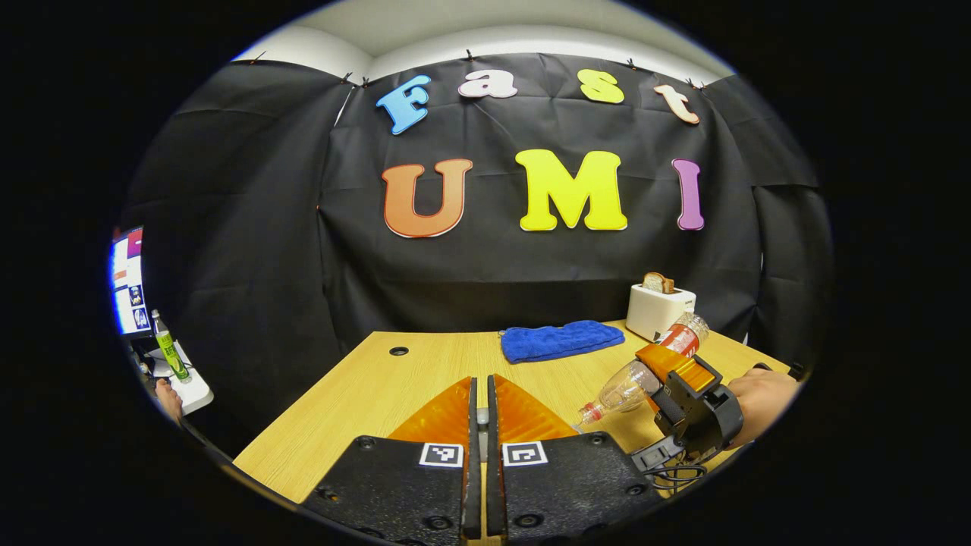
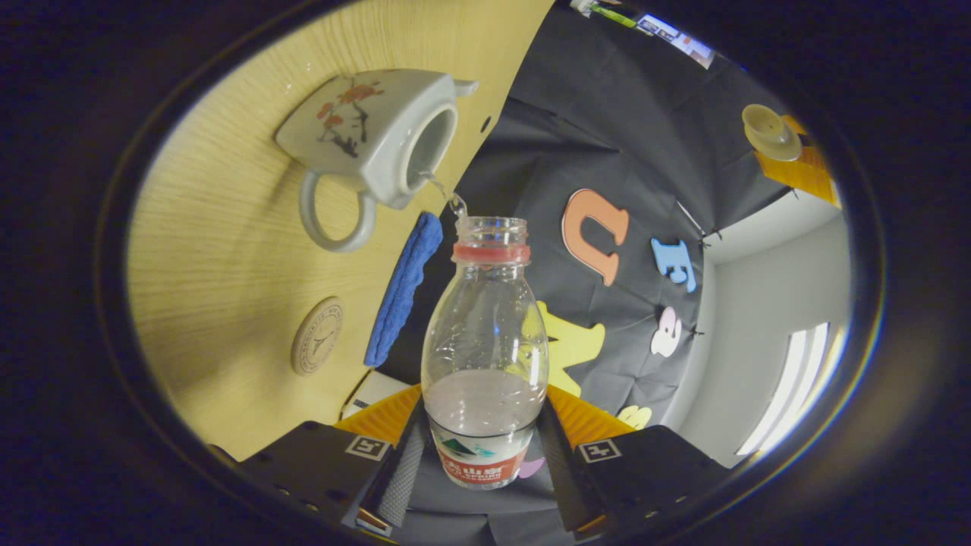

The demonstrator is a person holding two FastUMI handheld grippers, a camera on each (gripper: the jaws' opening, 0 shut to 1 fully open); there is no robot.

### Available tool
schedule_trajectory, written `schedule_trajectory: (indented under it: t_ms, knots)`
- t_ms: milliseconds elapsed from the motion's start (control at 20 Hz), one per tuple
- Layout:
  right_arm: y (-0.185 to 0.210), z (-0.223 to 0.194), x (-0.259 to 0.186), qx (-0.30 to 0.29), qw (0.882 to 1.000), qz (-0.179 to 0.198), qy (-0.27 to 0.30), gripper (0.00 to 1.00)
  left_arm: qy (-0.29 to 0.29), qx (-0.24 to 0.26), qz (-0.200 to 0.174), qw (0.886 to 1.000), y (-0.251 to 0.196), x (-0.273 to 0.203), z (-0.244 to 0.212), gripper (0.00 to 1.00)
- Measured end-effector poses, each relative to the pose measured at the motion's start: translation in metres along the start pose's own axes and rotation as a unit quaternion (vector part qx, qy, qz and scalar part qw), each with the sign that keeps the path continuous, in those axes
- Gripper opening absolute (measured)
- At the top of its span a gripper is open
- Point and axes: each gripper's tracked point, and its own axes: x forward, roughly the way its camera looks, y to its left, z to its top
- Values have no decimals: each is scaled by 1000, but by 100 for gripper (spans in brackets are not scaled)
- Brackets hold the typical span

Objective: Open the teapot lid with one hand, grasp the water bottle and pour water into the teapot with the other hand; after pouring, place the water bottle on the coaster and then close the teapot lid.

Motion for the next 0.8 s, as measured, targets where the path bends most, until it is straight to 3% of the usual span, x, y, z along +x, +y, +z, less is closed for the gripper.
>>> schedule_trajectory:
  t_ms: [800]
  knots:
    - [-22,13,6,-51,997,-40,-38,77,12,5,-2,1000,0,2,-6,5]
